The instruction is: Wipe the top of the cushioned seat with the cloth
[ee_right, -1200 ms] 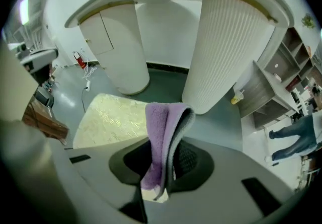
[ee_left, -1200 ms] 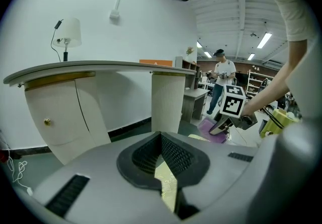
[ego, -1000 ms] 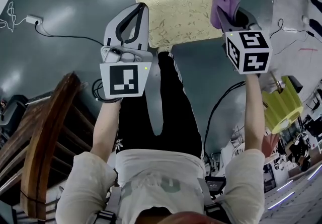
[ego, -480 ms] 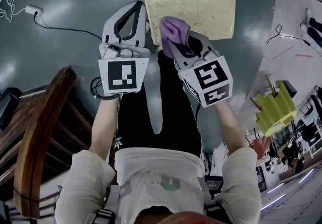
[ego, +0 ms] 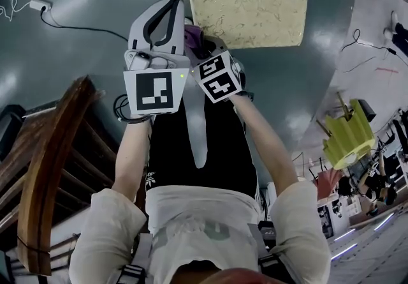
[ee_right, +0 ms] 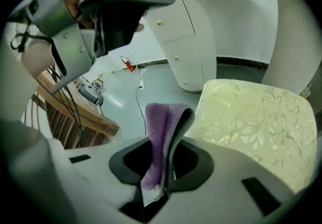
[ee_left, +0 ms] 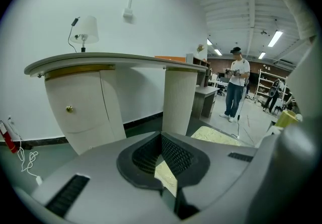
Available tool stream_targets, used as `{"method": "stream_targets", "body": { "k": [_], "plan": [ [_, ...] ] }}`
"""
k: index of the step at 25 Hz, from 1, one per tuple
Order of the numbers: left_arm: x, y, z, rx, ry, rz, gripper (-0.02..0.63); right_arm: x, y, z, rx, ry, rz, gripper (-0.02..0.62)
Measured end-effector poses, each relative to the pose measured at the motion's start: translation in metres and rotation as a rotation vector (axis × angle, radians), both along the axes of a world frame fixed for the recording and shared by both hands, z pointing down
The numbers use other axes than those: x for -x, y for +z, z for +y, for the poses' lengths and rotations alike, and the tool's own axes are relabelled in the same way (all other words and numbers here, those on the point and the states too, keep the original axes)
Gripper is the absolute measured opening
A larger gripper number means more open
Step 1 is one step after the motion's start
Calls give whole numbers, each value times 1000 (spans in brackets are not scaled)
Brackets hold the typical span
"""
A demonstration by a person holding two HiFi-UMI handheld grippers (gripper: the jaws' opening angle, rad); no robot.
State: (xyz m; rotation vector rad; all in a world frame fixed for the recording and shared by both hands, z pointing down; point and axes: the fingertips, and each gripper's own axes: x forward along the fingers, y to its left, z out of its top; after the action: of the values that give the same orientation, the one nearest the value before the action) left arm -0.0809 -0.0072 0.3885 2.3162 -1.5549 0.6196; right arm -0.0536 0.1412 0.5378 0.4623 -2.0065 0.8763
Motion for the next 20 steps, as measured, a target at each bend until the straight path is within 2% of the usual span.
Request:
{"method": "stream_targets", "body": {
  "k": [6,20],
  "plan": [
    [-1,-2,-4,4,-22,35,6,-14,25,-1,10,15,73,92],
    [-15,-2,-3,6,8,24,6,-47,23,-7,-23,-14,91,92]
  ]
}}
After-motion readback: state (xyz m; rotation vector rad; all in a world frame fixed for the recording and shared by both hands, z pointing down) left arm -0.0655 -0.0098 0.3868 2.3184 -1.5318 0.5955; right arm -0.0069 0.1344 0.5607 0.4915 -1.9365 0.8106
